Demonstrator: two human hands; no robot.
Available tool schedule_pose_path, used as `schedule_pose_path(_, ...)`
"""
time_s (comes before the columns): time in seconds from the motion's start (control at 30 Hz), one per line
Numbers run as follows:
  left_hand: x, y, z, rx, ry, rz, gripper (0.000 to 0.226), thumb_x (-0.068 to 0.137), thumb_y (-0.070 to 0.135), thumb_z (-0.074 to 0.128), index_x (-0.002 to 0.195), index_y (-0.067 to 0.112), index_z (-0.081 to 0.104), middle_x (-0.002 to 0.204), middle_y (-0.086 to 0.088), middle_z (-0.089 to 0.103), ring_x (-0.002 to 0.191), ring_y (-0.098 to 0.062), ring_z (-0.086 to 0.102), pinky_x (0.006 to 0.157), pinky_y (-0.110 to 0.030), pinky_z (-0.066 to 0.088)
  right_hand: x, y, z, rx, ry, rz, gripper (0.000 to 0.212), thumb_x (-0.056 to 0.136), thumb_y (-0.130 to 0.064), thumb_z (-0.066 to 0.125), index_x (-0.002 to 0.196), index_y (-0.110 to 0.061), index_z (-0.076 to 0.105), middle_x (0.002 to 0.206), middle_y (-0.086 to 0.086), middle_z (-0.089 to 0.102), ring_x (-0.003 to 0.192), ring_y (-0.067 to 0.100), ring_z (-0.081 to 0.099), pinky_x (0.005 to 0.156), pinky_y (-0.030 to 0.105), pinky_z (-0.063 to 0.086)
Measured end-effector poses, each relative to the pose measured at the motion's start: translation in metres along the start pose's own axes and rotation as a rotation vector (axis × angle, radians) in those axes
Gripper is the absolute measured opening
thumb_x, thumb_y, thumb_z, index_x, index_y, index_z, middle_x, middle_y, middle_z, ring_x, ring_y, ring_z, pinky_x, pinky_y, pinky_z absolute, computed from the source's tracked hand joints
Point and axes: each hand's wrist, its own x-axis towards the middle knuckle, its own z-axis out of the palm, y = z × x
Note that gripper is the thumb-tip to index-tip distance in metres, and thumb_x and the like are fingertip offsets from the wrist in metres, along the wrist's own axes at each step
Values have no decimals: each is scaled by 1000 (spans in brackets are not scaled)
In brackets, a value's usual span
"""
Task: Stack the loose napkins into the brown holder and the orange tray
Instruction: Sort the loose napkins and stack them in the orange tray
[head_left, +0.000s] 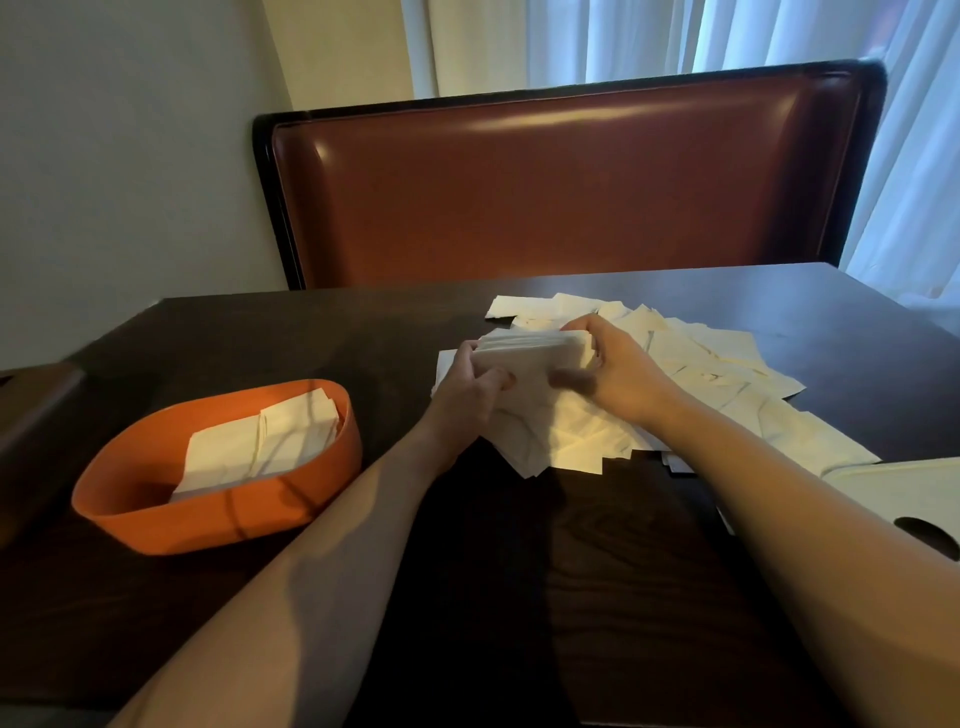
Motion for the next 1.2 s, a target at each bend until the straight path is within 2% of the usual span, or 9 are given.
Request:
schedule_pose_path(0.13,1,3,1,28,0,-3,36,99,17,47,133,21,36,115,-3,51,107,-19,51,90,-35,48,-3,2,3,54,-26,70,67,74,-47,82,127,-26,48,114,-8,61,101,10,58,85,35,51)
schedule_pose_path(0.23,-1,4,5,112,38,-4,38,100,20,45,135,21,33,123,-9,48,110,-23,49,81,-31,41,-3,2,6,43,-37,52,54,79,-33,81,125,-23,54,113,-5,64,103,14,59,89,39,51)
schedule_pose_path(0.43,-14,23,2,336,30,60,52,98,35,36,141,6,34,138,-17,42,127,-36,43,108,-50,36,0,-21,5,-55,54,-148,18,91,-25,67,104,-13,68,95,2,69,89,21,65,82,45,55)
schedule_pose_path(0.53,-24,41,-12,205,90,112,37,99,27,44,133,11,38,130,-16,49,116,-28,50,95,-42,46,-4,-42,6,50,104,-232,23,96,-26,62,108,-7,61,98,6,67,89,22,65,76,35,54)
schedule_pose_path(0.67,-46,55,-46,127,184,166,13,98,18,50,110,20,44,104,-6,58,95,-22,59,83,-40,52,-6,-68,19,291,-61,-311,54,91,-33,63,122,9,53,112,20,64,97,24,68,80,30,58)
schedule_pose_path(0.8,-66,66,-96,98,215,173,30,96,18,55,123,18,43,106,0,56,93,-13,58,70,-28,56,3,-106,40,321,-180,-270,23,93,-9,62,116,-10,60,103,4,67,85,10,68,68,24,56)
schedule_pose_path(0.93,-77,69,-145,176,214,188,41,89,13,64,126,18,47,108,2,55,92,-13,58,58,-17,53,9,-140,62,320,-221,-241,30,92,-25,65,120,-15,62,108,5,66,95,18,67,72,31,58)
schedule_pose_path(1.03,-89,65,-178,234,209,71,24,89,27,66,111,29,57,103,9,62,90,-6,61,66,-19,48,13,-156,89,378,-231,-138,35,96,-28,62,129,-18,57,113,8,64,102,26,67,80,41,59)
schedule_pose_path(1.2,-112,45,-211,355,361,43,20,88,28,69,107,24,60,94,9,63,78,-2,59,52,-9,43,13,-176,136,477,-310,14,42,97,-22,59,138,-18,51,120,11,60,106,27,65,86,46,59)
